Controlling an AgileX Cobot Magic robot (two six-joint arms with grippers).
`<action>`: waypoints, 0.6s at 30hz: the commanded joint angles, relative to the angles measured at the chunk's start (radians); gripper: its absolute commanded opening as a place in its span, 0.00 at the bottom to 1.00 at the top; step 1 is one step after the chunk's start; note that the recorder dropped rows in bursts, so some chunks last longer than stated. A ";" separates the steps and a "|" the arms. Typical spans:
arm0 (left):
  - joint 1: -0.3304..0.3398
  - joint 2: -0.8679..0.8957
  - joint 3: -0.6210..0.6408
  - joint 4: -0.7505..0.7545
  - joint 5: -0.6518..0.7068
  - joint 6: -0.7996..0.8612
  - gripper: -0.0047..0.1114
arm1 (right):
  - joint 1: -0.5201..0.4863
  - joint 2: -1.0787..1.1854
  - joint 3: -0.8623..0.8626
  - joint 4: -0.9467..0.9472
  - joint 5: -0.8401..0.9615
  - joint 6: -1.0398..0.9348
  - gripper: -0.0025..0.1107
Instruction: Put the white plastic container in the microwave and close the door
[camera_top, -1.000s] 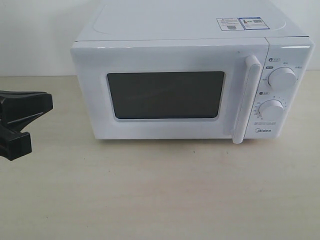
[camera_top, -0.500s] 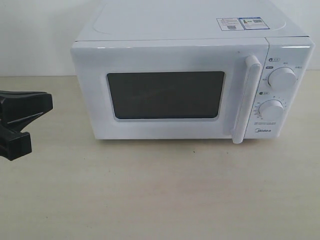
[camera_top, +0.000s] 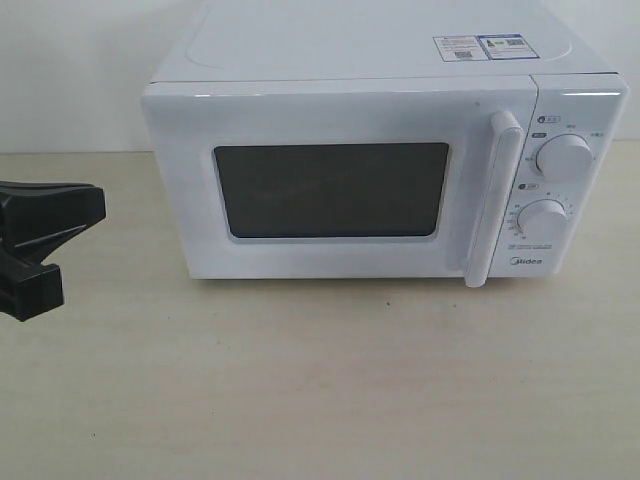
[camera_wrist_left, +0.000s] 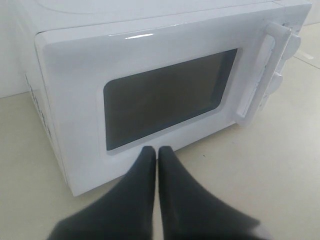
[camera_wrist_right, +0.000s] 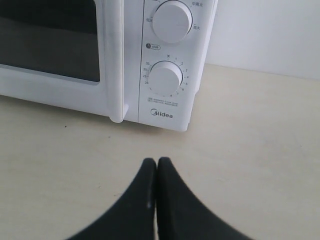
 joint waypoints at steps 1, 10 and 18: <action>0.001 0.004 -0.006 -0.009 -0.009 0.004 0.08 | -0.003 -0.005 -0.001 -0.001 -0.005 -0.005 0.02; 0.008 -0.121 0.004 -0.009 -0.215 0.064 0.08 | -0.003 -0.005 -0.001 -0.001 -0.005 -0.005 0.02; 0.247 -0.720 0.235 -0.009 -0.320 0.064 0.08 | -0.003 -0.005 -0.001 -0.001 -0.005 -0.005 0.02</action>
